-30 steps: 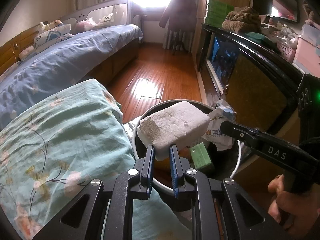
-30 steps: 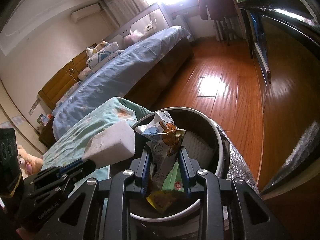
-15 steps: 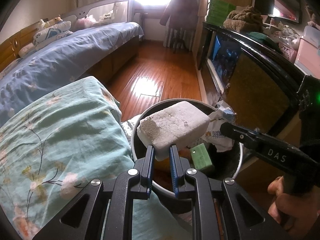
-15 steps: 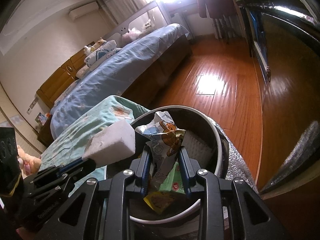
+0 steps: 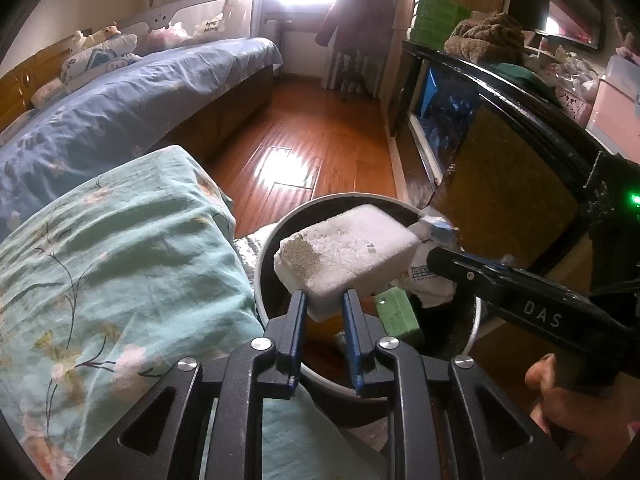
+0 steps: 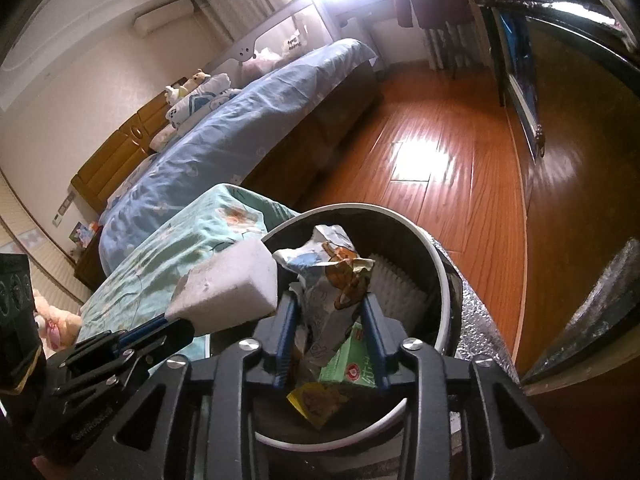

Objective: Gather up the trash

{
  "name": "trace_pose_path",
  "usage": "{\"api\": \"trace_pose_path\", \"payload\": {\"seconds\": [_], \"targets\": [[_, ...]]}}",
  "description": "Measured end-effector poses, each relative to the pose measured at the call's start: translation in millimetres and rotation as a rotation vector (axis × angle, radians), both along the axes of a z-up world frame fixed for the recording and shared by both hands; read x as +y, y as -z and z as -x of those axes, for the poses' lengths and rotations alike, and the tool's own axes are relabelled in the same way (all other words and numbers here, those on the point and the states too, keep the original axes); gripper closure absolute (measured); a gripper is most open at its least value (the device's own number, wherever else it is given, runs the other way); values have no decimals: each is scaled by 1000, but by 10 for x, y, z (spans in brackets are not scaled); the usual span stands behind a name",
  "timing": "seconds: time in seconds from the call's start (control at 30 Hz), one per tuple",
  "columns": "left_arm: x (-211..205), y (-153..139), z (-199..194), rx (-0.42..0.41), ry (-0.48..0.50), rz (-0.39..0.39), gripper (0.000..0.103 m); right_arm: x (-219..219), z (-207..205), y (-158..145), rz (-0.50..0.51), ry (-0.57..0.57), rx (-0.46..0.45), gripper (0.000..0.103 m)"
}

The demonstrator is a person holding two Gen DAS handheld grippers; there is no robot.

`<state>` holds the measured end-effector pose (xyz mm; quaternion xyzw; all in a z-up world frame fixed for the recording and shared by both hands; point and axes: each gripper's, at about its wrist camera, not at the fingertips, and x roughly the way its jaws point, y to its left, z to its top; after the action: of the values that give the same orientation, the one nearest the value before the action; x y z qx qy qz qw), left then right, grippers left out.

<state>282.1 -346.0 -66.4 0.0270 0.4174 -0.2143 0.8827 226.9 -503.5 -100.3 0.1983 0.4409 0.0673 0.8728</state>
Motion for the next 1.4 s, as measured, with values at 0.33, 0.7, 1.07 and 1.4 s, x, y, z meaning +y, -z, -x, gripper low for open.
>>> {"api": "trace_pose_path", "payload": {"seconds": [0.33, 0.7, 1.07, 1.4], "targets": [[305, -85, 247, -12, -47, 27, 54, 27, 161, -156, -11, 25, -21, 30], [1063, -246, 949, -61, -192, 108, 30, 597, 645, -473, -4, -43, -88, 11], [1697, -448, 1604, -203, -358, 101, 23, 1206, 850, -638, 81, -107, -168, 2], [1806, -586, 1927, -367, -486, 1, 1, 1627, 898, -1049, 265, -115, -375, 0]]}}
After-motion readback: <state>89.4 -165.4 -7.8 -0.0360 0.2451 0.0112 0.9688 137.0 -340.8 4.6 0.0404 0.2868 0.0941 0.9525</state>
